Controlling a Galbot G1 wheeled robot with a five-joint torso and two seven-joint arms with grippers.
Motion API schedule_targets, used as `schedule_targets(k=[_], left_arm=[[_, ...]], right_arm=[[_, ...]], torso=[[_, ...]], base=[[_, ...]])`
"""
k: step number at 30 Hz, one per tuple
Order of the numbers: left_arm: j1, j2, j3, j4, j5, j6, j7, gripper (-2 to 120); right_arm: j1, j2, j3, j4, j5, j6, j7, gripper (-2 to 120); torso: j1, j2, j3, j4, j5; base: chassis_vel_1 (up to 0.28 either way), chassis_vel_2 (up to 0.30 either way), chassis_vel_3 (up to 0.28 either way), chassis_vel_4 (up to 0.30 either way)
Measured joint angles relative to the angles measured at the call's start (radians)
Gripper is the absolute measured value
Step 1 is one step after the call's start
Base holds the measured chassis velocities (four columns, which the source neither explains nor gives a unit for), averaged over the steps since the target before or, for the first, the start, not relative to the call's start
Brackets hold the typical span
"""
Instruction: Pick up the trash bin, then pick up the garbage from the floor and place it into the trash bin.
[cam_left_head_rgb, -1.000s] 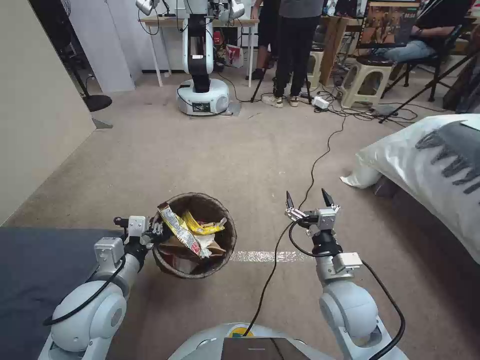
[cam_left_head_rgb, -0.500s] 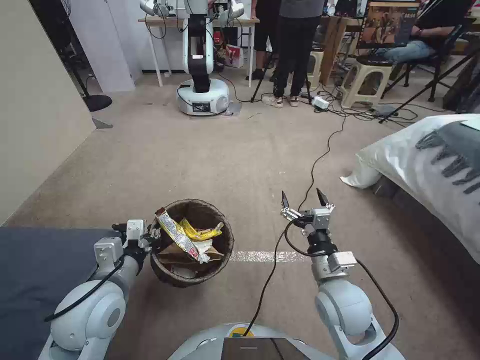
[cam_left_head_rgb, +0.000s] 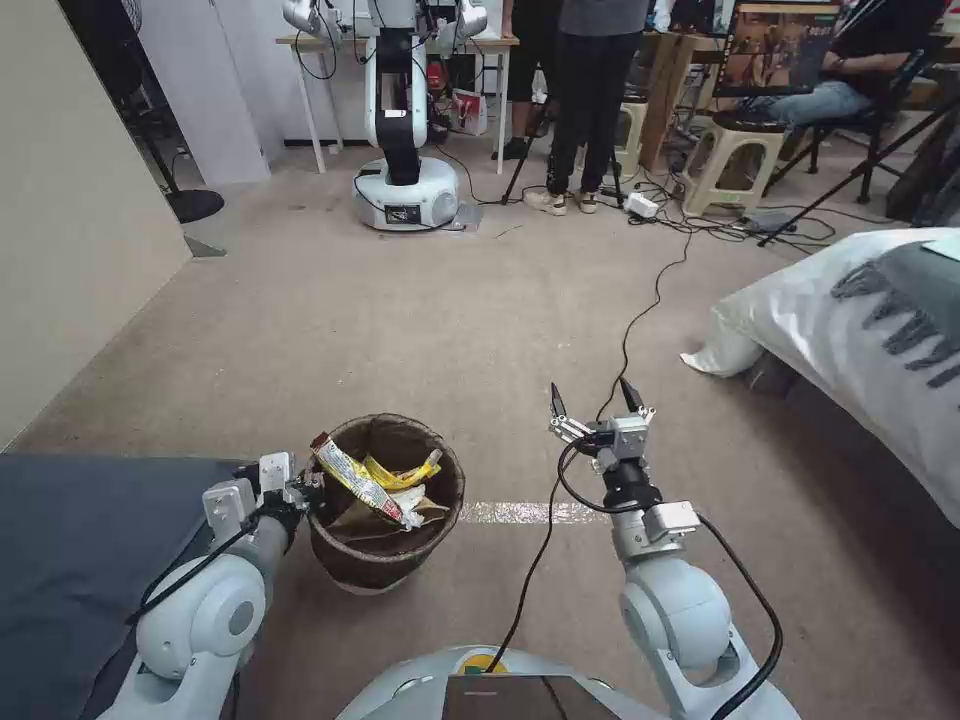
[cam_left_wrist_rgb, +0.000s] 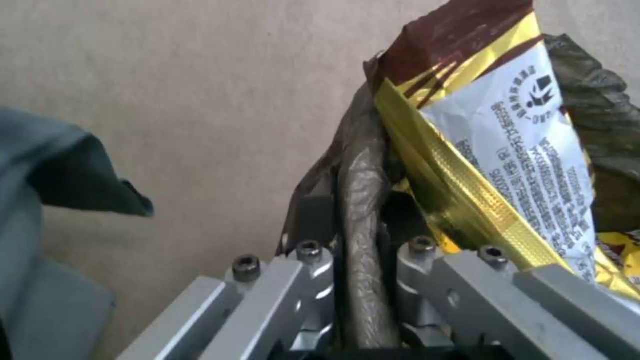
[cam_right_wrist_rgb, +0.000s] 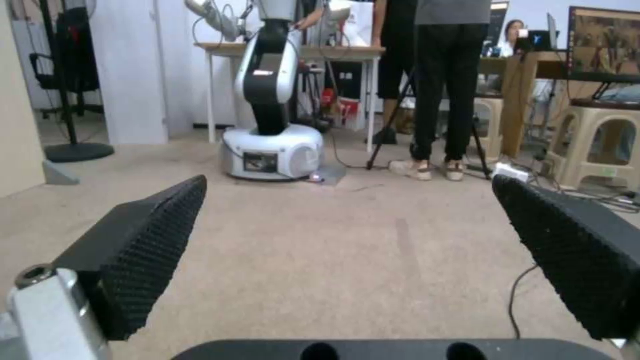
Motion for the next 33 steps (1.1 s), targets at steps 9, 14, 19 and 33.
schedule_targets(k=[9, 14, 19, 33], left_arm=[[-0.017, -0.022, 0.007, 0.045, -0.063, -0.001, -0.024, 5], [-0.042, -0.029, 0.015, 0.072, -0.104, -0.003, -0.047, 5], [-0.059, -0.032, 0.02, 0.098, -0.128, -0.003, -0.054, 5], [-0.105, -0.036, 0.031, 0.158, -0.158, -0.005, -0.063, 5]], right_arm=[[0.005, -0.014, -0.015, -0.002, 0.0, -0.001, 0.0, 100], [0.004, -0.014, -0.021, -0.002, -0.002, -0.001, -0.001, 100], [0.004, -0.013, -0.021, -0.002, -0.003, -0.002, -0.001, 100], [0.002, -0.014, -0.009, 0.001, -0.003, -0.004, -0.001, 100]], torso=[[0.0, 0.0, 0.0, 0.0001, 0.0], [0.0, 0.0, 0.0, 0.0001, 0.0001], [0.0, 0.0, 0.0, 0.0001, 0.0], [0.0, 0.0, 0.0, 0.0, 0.0001]], base=[[0.0, 0.0, 0.0, 0.0], [0.0, 0.0, 0.0, 0.0], [0.0, 0.0, 0.0, 0.0], [0.0, 0.0, 0.0, 0.0]])
